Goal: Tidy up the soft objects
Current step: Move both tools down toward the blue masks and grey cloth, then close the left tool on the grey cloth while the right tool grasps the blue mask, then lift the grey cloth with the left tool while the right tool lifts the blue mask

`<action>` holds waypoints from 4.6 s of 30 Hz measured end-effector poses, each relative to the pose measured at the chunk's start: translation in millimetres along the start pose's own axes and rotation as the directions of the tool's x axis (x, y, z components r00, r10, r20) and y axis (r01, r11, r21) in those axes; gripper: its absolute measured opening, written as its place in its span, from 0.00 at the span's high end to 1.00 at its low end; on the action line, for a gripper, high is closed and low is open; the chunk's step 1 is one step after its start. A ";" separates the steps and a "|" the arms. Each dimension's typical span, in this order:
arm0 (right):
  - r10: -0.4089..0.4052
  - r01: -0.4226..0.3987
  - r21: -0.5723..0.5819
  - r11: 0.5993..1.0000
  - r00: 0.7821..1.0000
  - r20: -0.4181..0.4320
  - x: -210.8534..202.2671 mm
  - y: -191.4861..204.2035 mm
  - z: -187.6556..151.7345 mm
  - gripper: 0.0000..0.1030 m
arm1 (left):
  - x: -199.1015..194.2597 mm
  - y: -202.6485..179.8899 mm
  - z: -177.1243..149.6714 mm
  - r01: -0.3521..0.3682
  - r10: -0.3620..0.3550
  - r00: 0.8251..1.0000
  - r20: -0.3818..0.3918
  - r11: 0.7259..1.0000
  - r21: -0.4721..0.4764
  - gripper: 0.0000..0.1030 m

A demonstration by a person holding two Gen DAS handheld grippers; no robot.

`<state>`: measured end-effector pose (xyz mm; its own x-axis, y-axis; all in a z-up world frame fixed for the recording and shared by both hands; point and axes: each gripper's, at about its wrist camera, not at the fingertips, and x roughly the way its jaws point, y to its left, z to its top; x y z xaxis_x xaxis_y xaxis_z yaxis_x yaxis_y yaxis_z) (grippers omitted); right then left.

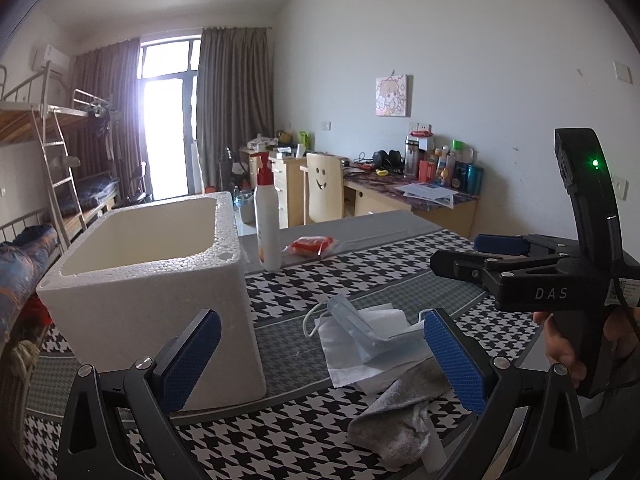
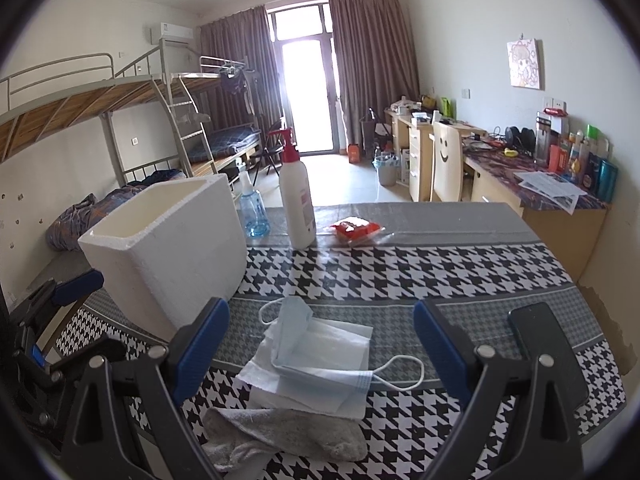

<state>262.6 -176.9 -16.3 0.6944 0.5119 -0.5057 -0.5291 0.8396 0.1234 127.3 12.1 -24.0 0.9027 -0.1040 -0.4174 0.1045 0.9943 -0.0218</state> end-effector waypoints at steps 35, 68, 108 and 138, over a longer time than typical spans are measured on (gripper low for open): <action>-0.020 0.018 -0.017 1.000 0.989 -0.148 30.4 -4.4 -32.3 0.08 | 60.7 -21.7 -59.5 0.124 -0.123 0.947 -0.297 0.992 -0.015 0.15; 0.051 -0.066 -0.048 0.997 0.962 -0.269 83.2 14.9 -44.3 0.27 | 83.8 -32.5 -72.3 0.254 -0.259 0.889 -0.378 0.965 -0.063 0.85; 0.057 -0.070 -0.049 0.996 0.973 -0.222 24.8 22.5 -42.5 0.91 | 26.4 -16.1 -52.5 0.269 -0.278 0.926 -0.257 0.961 -0.072 0.93; 0.081 -0.082 -0.012 0.997 0.993 -0.087 -17.8 31.0 -26.2 0.92 | -18.6 6.3 -5.3 0.151 -0.152 0.986 -0.067 0.988 -0.025 0.93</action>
<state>221.0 -164.7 -25.9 0.6045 0.5606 -0.5661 -0.5904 0.7922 0.1541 108.9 20.4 -21.2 0.8463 -0.2522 -0.4692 0.2290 0.9675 -0.1071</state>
